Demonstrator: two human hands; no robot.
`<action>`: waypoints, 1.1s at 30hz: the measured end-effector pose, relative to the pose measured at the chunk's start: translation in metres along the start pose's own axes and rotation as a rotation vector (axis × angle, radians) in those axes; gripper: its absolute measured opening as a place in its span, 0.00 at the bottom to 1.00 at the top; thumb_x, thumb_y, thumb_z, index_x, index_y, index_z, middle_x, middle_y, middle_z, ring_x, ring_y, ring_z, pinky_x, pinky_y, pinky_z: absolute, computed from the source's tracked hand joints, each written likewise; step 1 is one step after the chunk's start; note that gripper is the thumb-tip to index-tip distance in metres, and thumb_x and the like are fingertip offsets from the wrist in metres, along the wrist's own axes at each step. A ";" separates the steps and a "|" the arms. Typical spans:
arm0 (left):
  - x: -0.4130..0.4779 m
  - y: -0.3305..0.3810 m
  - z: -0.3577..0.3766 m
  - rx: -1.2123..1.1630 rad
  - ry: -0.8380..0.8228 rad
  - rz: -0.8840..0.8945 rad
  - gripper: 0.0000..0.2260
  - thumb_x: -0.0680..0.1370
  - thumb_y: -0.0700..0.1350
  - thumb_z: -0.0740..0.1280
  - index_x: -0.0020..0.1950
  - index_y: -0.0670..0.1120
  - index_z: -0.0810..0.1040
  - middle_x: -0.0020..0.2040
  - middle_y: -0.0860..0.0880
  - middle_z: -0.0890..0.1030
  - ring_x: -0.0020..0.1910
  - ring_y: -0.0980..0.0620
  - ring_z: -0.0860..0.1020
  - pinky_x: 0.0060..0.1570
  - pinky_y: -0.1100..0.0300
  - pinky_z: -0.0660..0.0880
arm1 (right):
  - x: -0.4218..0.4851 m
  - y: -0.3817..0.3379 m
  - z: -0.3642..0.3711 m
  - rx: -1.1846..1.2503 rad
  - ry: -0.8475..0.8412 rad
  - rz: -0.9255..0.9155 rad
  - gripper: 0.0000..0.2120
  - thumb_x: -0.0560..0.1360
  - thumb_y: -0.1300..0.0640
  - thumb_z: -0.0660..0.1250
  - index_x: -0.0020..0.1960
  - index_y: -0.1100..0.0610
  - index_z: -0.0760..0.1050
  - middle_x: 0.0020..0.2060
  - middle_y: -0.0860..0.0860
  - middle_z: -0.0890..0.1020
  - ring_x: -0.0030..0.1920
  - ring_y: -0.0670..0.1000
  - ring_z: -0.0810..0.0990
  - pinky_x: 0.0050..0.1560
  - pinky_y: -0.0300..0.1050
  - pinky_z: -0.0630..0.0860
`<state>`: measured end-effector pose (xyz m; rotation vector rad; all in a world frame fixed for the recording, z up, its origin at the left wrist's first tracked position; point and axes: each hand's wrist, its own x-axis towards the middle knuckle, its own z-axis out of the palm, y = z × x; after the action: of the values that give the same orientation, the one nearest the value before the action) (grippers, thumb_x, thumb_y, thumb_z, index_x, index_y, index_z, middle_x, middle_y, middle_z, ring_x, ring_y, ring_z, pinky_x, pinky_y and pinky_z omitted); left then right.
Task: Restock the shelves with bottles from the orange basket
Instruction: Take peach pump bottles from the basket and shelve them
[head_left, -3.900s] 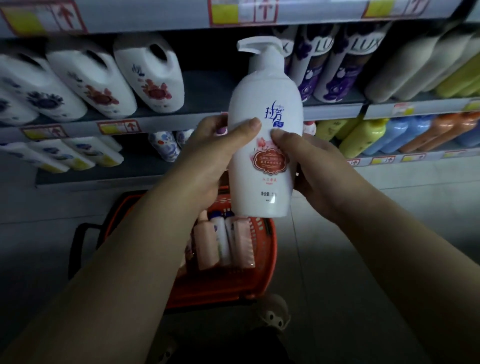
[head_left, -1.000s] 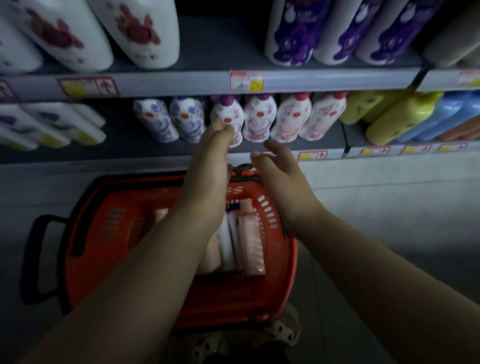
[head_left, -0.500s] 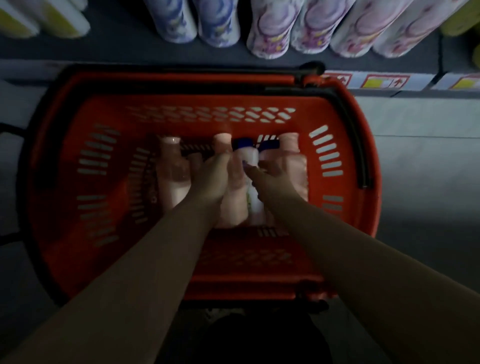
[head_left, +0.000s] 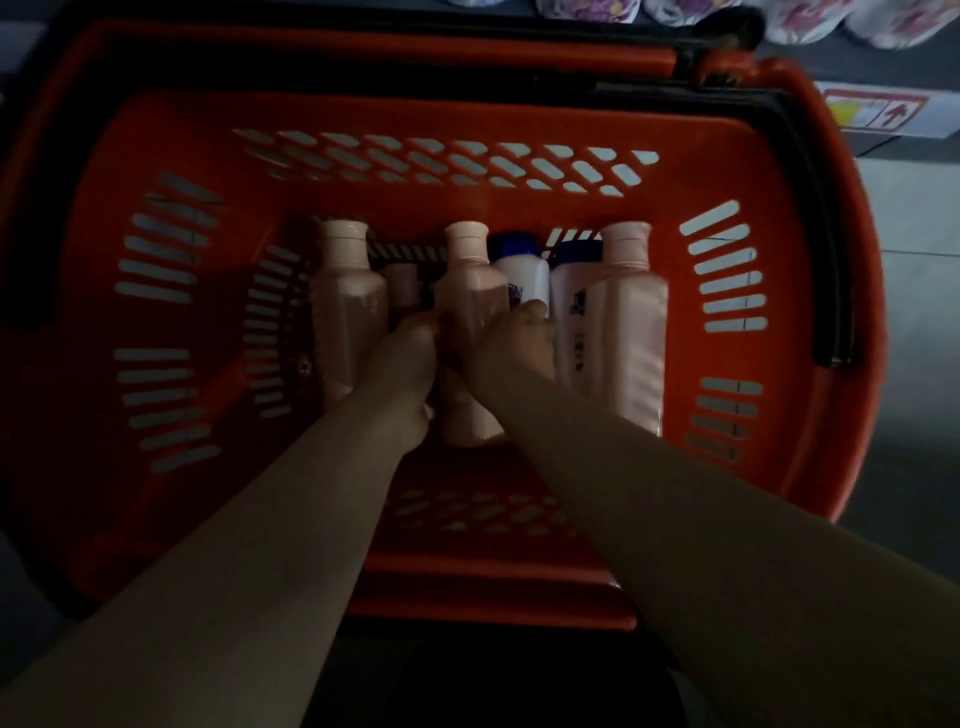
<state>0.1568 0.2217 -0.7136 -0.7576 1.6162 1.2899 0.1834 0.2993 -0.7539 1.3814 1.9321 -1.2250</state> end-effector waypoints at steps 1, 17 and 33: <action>-0.001 -0.001 -0.001 0.003 0.003 -0.004 0.08 0.79 0.49 0.63 0.52 0.53 0.80 0.47 0.54 0.83 0.48 0.54 0.79 0.43 0.56 0.72 | 0.000 0.005 0.000 0.025 -0.017 -0.033 0.21 0.77 0.53 0.64 0.65 0.61 0.64 0.58 0.56 0.72 0.60 0.56 0.73 0.57 0.49 0.71; -0.123 0.057 -0.012 0.066 -0.319 0.142 0.03 0.78 0.43 0.66 0.49 0.49 0.79 0.38 0.55 0.84 0.39 0.58 0.82 0.30 0.65 0.76 | -0.129 -0.022 -0.158 0.506 -0.335 -0.051 0.11 0.71 0.62 0.71 0.52 0.54 0.77 0.50 0.52 0.83 0.52 0.51 0.81 0.49 0.44 0.79; -0.275 0.157 0.069 0.049 -0.448 0.467 0.06 0.76 0.45 0.67 0.50 0.45 0.80 0.44 0.46 0.83 0.41 0.49 0.82 0.38 0.56 0.79 | -0.237 -0.078 -0.319 0.725 -0.384 -0.380 0.09 0.76 0.65 0.62 0.52 0.58 0.78 0.47 0.54 0.85 0.47 0.48 0.84 0.50 0.43 0.80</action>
<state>0.1490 0.3104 -0.4025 -0.0362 1.4856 1.6009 0.2428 0.4478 -0.3821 0.9610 1.5705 -2.3403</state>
